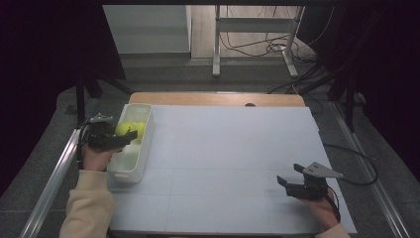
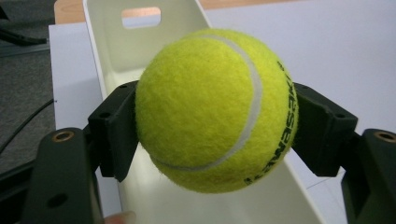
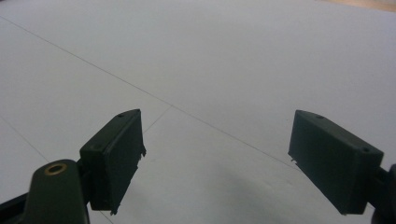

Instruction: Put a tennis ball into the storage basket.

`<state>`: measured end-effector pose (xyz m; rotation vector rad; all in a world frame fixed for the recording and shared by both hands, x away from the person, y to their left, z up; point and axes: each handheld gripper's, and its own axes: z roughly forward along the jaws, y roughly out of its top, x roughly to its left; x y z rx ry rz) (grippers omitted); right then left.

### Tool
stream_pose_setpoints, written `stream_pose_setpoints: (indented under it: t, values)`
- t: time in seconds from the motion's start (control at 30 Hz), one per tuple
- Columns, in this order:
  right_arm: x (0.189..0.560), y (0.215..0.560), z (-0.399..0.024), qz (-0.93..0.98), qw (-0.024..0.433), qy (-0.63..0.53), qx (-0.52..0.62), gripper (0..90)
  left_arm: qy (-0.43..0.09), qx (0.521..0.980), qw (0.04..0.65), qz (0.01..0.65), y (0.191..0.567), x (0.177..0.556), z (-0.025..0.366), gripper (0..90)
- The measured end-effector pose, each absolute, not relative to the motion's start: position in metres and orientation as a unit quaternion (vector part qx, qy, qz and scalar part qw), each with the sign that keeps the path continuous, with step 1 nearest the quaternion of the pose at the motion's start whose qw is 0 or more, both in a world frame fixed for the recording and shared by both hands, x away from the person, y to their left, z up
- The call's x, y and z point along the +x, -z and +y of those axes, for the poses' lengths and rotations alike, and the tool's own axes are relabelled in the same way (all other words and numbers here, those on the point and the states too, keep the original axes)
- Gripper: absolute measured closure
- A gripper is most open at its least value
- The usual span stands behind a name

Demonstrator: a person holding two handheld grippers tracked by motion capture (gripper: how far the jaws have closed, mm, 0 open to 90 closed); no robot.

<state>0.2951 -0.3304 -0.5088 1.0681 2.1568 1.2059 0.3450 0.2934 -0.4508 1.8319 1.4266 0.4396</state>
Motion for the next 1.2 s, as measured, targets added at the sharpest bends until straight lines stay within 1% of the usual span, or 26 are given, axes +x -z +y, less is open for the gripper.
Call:
stream_pose_setpoints:
  t: [0.33,0.7,0.77,0.83,0.9,1.03,1.2]
  values:
    - [0.295,0.509,-0.33,0.782,0.223,-0.437,0.386,18.3,-0.171,0.728,0.359,0.559,0.454,0.347,0.29,25.1]
    - [0.295,0.509,-0.33,0.782,0.222,-0.438,0.385,18.2,-0.17,0.725,0.362,0.56,0.454,0.347,0.292,24.5]
    - [0.295,0.509,-0.33,0.782,0.222,-0.437,0.385,18.2,-0.17,0.721,0.372,0.559,0.453,0.347,0.293,22.8]
    - [0.295,0.509,-0.33,0.782,0.222,-0.438,0.385,18.2,-0.174,0.714,0.382,0.561,0.451,0.347,0.293,16.2]
    - [0.295,0.509,-0.33,0.782,0.222,-0.438,0.385,18.2,-0.175,0.709,0.391,0.56,0.449,0.345,0.294,12.8]
    - [0.295,0.509,-0.33,0.782,0.222,-0.437,0.385,18.2,-0.18,0.704,0.402,0.557,0.447,0.344,0.294,10.7]
    - [0.295,0.509,-0.33,0.782,0.222,-0.437,0.385,18.2,-0.191,0.693,0.446,0.533,0.44,0.339,0.29,10.8]
